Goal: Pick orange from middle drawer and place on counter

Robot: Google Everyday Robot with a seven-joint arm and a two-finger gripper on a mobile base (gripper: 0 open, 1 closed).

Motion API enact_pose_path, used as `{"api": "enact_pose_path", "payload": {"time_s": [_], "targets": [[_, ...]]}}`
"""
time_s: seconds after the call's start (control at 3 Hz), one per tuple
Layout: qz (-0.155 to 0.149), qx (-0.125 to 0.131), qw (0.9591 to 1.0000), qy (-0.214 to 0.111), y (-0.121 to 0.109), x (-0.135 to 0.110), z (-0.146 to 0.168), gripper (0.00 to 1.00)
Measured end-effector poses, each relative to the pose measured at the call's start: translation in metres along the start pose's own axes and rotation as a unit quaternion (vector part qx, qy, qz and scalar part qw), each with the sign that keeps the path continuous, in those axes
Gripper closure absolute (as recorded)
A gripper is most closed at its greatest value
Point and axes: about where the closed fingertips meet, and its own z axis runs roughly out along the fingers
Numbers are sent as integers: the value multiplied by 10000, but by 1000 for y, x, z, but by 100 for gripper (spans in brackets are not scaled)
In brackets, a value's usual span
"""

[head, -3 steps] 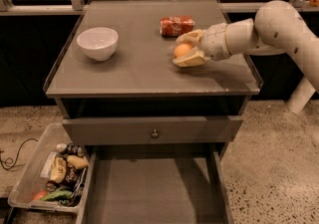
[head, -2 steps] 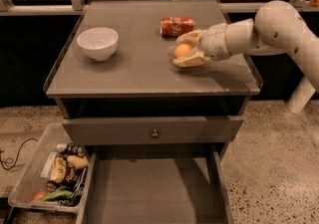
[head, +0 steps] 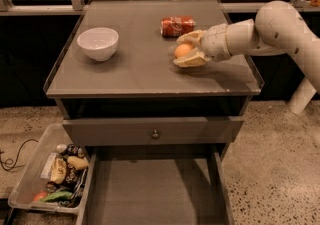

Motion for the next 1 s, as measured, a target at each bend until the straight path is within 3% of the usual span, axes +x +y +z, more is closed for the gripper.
{"api": "enact_pose_path", "payload": {"time_s": [0.33,0.67,1.0], "targets": [[0,0,10000,0,0,0,0,11],[0,-1,10000,0,0,0,0,0],[0,-1,10000,0,0,0,0,0]]}}
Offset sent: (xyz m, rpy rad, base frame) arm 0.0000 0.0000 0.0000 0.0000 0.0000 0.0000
